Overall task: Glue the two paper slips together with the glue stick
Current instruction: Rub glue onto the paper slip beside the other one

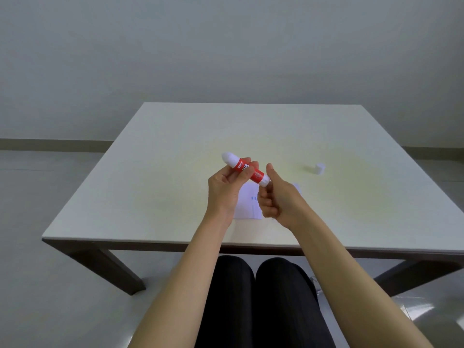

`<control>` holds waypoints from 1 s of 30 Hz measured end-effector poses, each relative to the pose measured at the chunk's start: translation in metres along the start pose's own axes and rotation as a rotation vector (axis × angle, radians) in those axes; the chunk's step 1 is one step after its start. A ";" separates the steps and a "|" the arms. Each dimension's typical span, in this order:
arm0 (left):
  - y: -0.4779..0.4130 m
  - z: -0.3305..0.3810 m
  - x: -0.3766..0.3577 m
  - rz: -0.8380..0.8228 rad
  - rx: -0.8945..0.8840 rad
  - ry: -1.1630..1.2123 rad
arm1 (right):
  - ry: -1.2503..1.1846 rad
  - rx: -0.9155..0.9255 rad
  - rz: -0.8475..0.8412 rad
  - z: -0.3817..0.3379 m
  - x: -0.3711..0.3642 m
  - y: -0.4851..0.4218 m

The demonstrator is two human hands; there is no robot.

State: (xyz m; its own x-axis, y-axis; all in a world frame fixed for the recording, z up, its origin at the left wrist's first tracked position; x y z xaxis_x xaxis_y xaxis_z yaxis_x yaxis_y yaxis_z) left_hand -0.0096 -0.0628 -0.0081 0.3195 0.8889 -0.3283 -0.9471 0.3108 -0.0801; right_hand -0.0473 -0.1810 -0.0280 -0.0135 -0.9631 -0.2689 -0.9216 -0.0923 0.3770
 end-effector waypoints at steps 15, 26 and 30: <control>-0.012 0.004 -0.008 -0.240 0.005 -0.210 | -0.361 0.239 -0.193 -0.016 -0.016 -0.006; -0.026 -0.030 0.055 -0.652 0.242 -1.408 | 0.764 0.338 0.279 -0.039 0.024 -0.022; -0.026 -0.045 0.057 -0.682 0.238 -1.580 | 1.135 0.455 0.245 -0.040 0.000 -0.028</control>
State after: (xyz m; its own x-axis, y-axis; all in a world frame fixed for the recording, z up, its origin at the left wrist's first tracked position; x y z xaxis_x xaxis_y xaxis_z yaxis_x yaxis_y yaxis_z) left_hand 0.0318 -0.0355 -0.0671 0.4836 -0.0125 0.8752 -0.6623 0.6486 0.3752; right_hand -0.0062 -0.1881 -0.0032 -0.0703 -0.6375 0.7673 -0.9957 -0.0018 -0.0928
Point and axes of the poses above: each hand's wrist, its own y-axis away from the middle knuckle, its own x-axis out of the back of the hand, z = x × y, the point moved 7 cm from there along -y, towards the middle knuckle, and after that the axes turned 10 degrees about -z, right-handed, at the moved point
